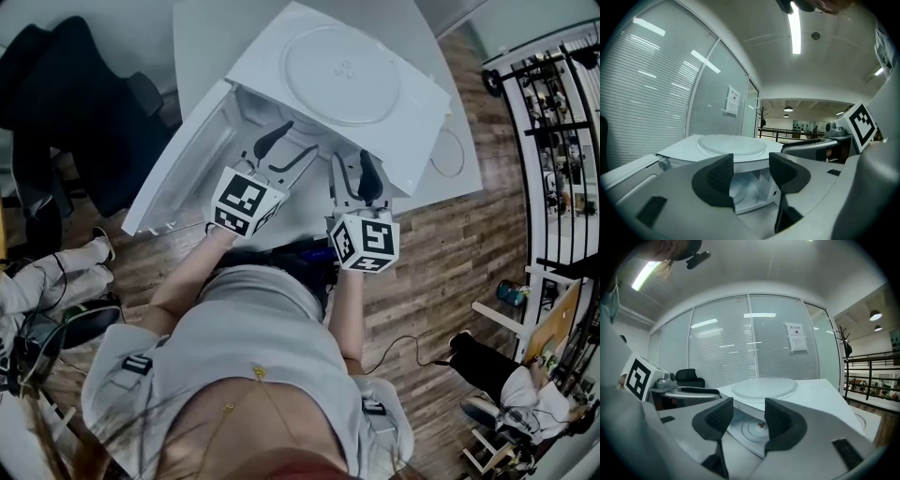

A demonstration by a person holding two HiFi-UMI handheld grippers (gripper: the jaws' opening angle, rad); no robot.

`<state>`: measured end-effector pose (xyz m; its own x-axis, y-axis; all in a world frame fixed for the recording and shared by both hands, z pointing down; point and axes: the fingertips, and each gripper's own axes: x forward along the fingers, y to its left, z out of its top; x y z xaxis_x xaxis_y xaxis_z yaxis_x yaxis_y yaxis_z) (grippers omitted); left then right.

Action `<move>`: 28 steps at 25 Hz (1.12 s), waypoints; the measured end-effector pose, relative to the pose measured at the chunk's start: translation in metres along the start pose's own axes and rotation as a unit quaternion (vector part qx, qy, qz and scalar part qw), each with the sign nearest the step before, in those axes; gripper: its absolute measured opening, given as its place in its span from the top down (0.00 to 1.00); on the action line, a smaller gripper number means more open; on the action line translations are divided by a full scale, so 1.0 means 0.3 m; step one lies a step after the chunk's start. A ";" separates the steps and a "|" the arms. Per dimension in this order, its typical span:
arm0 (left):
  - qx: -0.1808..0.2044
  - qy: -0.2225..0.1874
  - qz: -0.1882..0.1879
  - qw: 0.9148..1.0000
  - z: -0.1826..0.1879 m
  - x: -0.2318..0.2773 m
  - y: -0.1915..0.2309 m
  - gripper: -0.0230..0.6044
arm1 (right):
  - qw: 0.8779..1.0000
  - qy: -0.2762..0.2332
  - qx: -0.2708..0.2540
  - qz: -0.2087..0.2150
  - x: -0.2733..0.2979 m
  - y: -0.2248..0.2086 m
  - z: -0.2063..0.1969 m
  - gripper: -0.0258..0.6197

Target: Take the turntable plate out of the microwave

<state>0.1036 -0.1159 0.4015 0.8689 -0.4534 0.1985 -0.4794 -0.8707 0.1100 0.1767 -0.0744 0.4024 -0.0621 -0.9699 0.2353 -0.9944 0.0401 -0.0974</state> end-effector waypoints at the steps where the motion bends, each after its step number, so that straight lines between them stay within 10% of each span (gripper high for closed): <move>1: 0.004 0.000 -0.003 1.000 0.001 -0.005 -0.011 0.56 | 1.000 -0.001 -0.003 0.004 -0.008 0.002 -0.001 0.64; 16: 0.021 -0.016 -0.049 0.998 -0.024 -0.111 -0.202 0.89 | 0.999 -0.031 -0.018 0.026 -0.191 0.083 -0.038 0.90; 28: 0.017 -0.045 -0.101 0.994 0.070 -0.230 -0.319 0.91 | 0.993 -0.081 -0.036 0.084 -0.300 0.241 0.048 0.93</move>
<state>0.0921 -0.0054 0.3568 0.9549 -0.2834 0.0880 -0.2919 -0.9506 0.1058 0.1116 0.0123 0.3604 -0.2180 -0.9740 0.0617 -0.9752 0.2150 -0.0519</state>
